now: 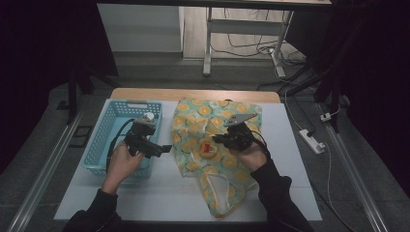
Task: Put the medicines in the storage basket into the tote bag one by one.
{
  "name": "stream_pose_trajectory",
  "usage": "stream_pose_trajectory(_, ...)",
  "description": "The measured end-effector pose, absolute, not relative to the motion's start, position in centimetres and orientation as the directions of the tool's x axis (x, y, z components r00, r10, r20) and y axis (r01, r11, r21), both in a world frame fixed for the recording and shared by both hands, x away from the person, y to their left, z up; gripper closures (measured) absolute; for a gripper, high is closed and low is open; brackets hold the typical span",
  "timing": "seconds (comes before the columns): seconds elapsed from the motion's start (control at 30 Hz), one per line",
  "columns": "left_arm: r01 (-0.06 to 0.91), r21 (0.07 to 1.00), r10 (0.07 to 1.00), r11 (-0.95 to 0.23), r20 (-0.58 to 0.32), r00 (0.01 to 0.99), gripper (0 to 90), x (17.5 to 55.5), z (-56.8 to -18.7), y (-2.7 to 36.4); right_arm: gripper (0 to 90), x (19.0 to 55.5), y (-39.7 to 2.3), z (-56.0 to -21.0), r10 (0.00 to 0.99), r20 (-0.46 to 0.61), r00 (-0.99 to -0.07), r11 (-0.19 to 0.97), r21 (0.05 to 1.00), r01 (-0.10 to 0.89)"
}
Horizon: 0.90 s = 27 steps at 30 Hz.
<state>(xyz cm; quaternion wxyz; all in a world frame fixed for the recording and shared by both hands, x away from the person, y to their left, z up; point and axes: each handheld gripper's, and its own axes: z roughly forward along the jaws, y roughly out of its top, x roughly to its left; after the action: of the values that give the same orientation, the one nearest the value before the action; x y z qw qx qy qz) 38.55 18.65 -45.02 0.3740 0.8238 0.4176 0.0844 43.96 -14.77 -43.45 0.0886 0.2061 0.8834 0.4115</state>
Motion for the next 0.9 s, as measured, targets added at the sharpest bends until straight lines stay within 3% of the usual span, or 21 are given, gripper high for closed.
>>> stream_pose_trajectory(0.9,0.692,0.65,0.866,-0.314,-0.102,0.489,0.0,39.4,-47.0,23.7,90.0,44.0,-14.7,-43.5,0.436,0.011,-0.9,0.578,0.763,0.29)
